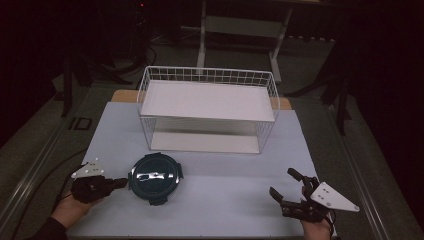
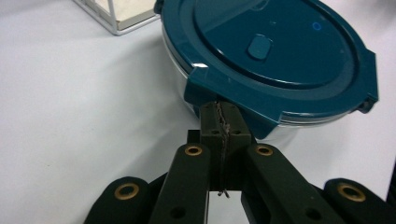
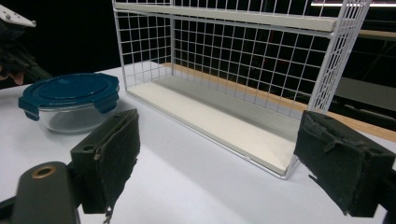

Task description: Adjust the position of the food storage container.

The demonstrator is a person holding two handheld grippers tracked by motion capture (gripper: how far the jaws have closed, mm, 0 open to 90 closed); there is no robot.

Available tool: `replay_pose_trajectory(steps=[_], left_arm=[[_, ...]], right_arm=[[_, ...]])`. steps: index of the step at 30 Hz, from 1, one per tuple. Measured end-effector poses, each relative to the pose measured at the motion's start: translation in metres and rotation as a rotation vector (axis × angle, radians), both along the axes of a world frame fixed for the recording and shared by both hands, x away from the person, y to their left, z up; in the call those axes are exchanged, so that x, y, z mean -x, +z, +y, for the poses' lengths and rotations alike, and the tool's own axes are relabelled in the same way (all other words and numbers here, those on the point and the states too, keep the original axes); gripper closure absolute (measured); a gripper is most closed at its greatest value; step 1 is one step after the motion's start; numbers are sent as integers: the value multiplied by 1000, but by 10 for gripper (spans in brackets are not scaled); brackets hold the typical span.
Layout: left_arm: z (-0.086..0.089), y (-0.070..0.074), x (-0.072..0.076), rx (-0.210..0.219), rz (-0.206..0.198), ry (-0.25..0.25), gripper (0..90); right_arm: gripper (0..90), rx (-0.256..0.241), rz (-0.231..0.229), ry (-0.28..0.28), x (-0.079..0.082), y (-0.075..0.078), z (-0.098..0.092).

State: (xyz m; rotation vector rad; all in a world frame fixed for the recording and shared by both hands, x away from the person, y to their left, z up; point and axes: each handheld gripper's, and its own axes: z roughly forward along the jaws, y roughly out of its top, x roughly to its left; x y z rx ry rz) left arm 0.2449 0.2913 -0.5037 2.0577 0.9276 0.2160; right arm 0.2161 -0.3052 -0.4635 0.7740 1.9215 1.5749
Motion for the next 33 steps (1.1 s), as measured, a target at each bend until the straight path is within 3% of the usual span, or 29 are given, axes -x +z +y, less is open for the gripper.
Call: replay_pose_trajectory(steps=[12, 33], left_arm=[[-21, 3, -18, -26, 3, -19, 899], [-70, 3, -40, -11, 8, -67, 900]], right_arm=[[137, 1, 2, 8, 0, 0, 1], [137, 16, 13, 17, 0, 0, 3]])
